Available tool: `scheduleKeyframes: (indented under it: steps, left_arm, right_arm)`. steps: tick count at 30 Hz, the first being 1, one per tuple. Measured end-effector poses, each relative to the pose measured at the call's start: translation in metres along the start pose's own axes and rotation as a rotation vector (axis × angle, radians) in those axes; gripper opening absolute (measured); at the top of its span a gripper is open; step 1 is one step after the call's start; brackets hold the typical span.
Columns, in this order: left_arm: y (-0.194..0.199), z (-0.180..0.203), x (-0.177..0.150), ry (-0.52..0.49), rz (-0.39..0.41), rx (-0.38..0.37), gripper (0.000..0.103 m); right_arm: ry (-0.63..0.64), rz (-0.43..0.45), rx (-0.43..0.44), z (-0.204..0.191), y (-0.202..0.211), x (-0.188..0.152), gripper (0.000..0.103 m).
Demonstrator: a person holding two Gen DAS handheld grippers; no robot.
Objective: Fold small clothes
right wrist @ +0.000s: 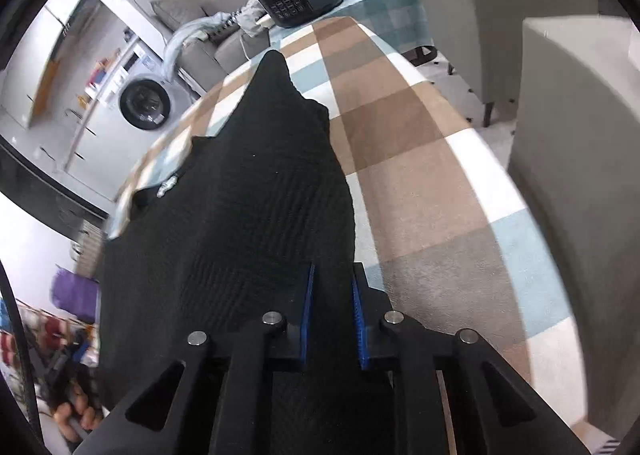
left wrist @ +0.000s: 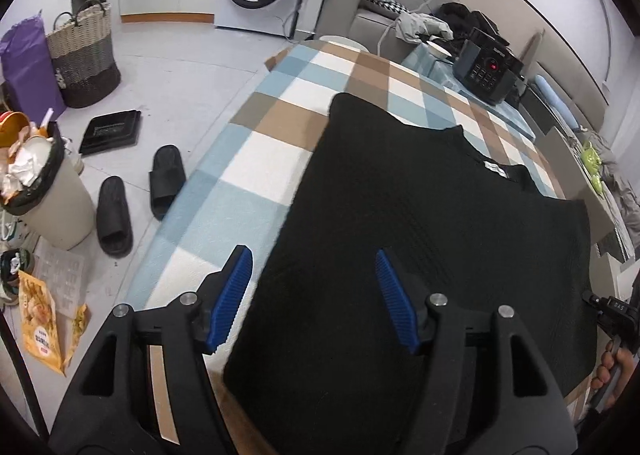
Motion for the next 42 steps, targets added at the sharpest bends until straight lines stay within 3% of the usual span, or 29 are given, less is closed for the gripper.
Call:
scheduleKeyframes:
  steps: [2,3,5,8,10,12,16,18,22,26,31,35,38,42]
  left_arm:
    - [0.007,-0.003,-0.002,0.008,0.008,0.004,0.061]
    - [0.009,-0.003,-0.001,0.010,0.013,0.010,0.061]
    - [0.013,-0.002,0.002,0.012,0.021,0.008,0.061]
    - [0.017,0.005,0.009,0.003,0.030,-0.009,0.061]
    - [0.019,0.015,0.012,-0.015,0.036,-0.021,0.061]
    - [0.018,0.023,0.015,-0.029,0.038,-0.037,0.061]
    - [0.013,0.038,0.015,-0.051,0.026,-0.059,0.061]
    - [0.007,0.043,0.012,-0.066,0.012,-0.060,0.061]
    - [-0.001,0.050,0.007,-0.086,-0.006,-0.063,0.061]
    - [-0.001,0.065,0.006,-0.104,-0.001,-0.092,0.061]
    - [0.004,0.090,0.002,-0.149,-0.005,-0.124,0.061]
    - [0.008,0.111,-0.002,-0.169,-0.006,-0.159,0.061]
    - [0.010,0.138,-0.008,-0.203,-0.011,-0.198,0.061]
    - [0.013,0.175,-0.020,-0.256,-0.023,-0.259,0.061]
  right_arm:
    - [-0.008,0.056,0.020,-0.008,0.012,0.007,0.030]
    - [-0.007,0.085,0.023,-0.012,0.016,0.011,0.040]
    - [0.026,0.162,0.017,-0.029,0.026,0.023,0.042]
    - [0.120,0.189,0.035,-0.065,0.025,0.027,0.042]
    - [0.182,0.186,0.050,-0.085,0.019,0.025,0.044]
    - [0.262,0.127,0.071,-0.107,0.000,0.013,0.045]
    - [0.355,0.056,-0.033,-0.109,-0.031,-0.001,0.045]
    - [0.343,0.057,-0.080,-0.093,-0.034,-0.001,0.045]
    - [0.297,0.039,-0.065,-0.072,-0.026,-0.005,0.045]
    - [0.384,0.030,-0.056,-0.074,-0.022,-0.028,0.045]
    - [0.386,0.037,-0.104,-0.073,-0.021,-0.034,0.045]
    - [0.450,0.032,-0.004,-0.099,-0.012,-0.056,0.046]
    - [0.485,-0.009,-0.047,-0.099,-0.028,-0.069,0.046]
    - [0.486,0.000,-0.059,-0.089,-0.023,-0.068,0.046]
Point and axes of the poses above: each gripper's, at about its wrist camera, not at the fingertips, and y roughly against the way its jaws point, z to its right, x to its top, the point moved 6 cm from there along -y, roughly the way its jaws point, and after that the axes turned 14 degrees about -y, right-handed, at the moved point
